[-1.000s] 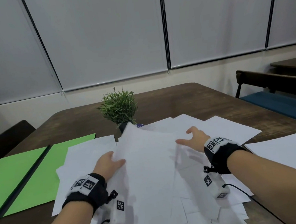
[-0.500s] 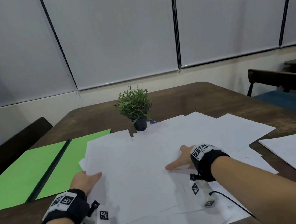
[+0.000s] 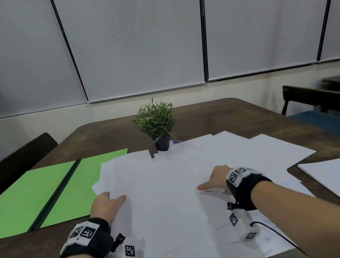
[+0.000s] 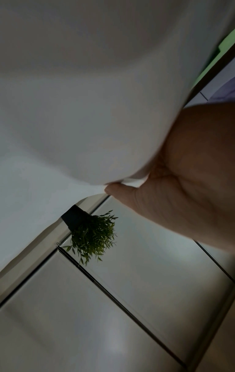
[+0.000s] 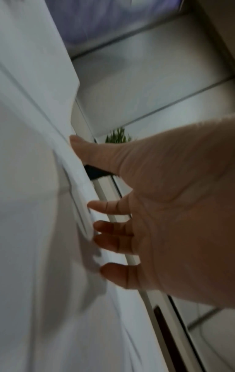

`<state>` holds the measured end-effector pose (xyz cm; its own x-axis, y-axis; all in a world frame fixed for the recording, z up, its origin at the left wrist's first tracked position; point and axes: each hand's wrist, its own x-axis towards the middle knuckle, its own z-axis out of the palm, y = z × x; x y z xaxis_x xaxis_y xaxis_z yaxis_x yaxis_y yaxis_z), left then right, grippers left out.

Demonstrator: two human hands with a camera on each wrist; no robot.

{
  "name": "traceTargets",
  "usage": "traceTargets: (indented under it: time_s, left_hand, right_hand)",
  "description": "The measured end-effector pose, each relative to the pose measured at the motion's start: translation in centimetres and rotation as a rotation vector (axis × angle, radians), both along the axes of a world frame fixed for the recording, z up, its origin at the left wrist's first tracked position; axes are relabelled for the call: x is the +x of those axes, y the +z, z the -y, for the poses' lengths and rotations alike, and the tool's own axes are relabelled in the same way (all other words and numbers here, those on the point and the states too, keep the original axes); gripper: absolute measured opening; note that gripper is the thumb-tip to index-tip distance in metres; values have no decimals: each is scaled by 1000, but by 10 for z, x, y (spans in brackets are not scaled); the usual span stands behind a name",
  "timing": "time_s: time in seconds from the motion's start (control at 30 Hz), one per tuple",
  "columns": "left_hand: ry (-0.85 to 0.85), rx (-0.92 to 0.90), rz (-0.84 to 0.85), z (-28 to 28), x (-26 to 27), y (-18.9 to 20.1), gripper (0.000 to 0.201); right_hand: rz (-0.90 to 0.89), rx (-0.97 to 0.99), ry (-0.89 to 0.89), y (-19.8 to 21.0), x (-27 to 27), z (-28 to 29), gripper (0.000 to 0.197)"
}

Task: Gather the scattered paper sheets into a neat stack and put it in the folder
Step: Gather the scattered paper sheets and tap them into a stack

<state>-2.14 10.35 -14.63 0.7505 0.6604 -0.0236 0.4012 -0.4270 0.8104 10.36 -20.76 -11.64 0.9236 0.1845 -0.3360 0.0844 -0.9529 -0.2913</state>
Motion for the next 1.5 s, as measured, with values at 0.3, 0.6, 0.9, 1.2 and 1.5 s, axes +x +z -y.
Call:
traceTargets:
  time_s: [0.3, 0.6, 0.9, 1.2, 1.5]
  left_hand:
    - [-56, -112, 15, 3, 2, -5, 20]
    - [-106, -141, 24, 22, 8, -5, 18]
    - [-107, -57, -29, 50, 20, -1, 20]
    - [-17, -307, -4, 68, 30, 9, 82]
    - [-164, -271, -55, 76, 30, 12, 71]
  right_hand:
    - [-34, 16, 52, -7, -4, -27, 68]
    - [224, 337, -206, 23, 16, 34, 45]
    - [616, 736, -430, 104, 38, 103, 32]
    - [233, 534, -146, 54, -1, 49, 46]
    - [43, 156, -127, -8, -8, -3, 72]
